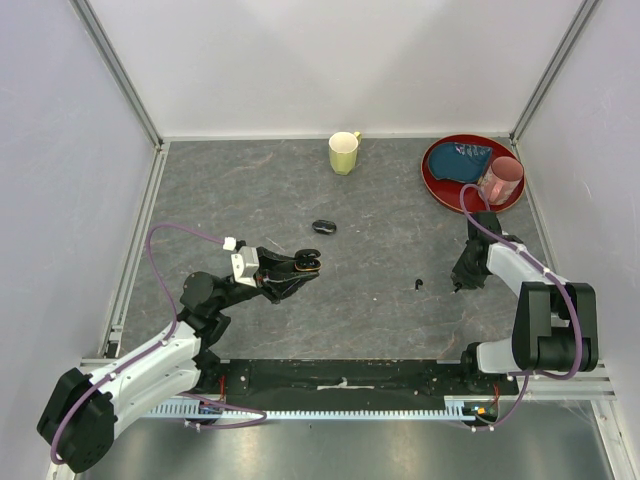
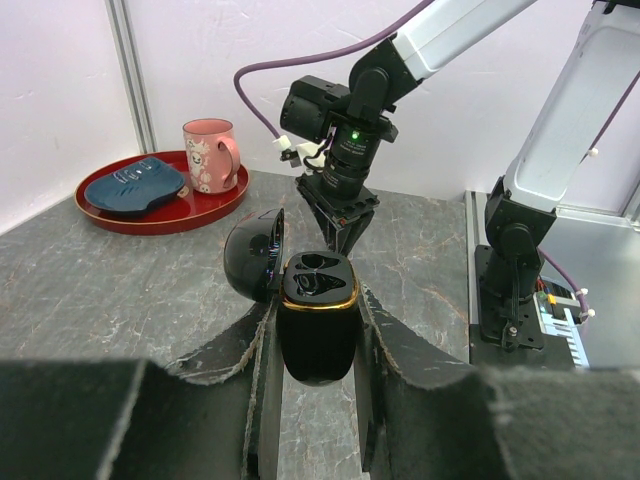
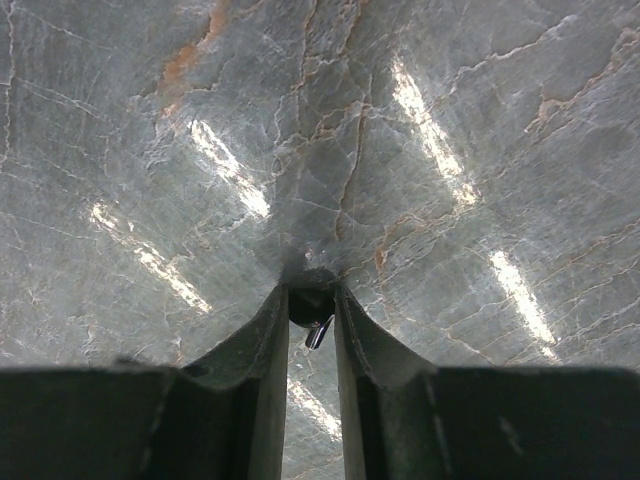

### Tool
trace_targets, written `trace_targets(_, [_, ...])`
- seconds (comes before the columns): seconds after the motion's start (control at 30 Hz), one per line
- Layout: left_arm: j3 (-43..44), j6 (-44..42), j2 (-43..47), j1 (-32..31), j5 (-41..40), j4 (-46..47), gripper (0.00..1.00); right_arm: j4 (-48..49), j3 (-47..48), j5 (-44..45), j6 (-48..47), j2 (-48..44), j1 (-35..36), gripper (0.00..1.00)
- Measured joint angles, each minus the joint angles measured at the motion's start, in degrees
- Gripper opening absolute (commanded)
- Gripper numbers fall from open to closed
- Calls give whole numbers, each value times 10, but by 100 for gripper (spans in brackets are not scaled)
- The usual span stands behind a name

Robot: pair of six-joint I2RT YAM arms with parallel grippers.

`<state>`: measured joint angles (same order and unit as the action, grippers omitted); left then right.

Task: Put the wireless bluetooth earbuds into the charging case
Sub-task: Pick up the earbud from the center of the board.

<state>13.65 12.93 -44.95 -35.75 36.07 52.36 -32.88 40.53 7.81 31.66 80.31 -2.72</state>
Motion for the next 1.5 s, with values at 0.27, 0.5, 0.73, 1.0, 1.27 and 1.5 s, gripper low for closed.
trace_targets(0.27, [0, 0, -5, 0, 0, 0, 2, 12, -7, -27, -8, -9, 0, 8])
trace_targets(0.5, [0, 0, -13, 0, -2, 0, 2, 26, -7, -61, -26, -80, 29, 1])
trace_targets(0.73, [0, 2, -24, 0, -22, 1, 2, 37, 24, -56, -39, -190, 104, 0])
trace_targets(1.0, [3, 14, -49, 0, -36, 10, 2, 61, 104, -4, -54, -268, 203, 0])
trace_targets(1.27, [5, 28, -68, 0, -60, 35, 2, 110, 157, 78, -69, -292, 353, 0])
trace_targets(1.5, [9, 33, -83, 0, -70, 49, 2, 162, 180, 164, -87, -272, 508, 0])
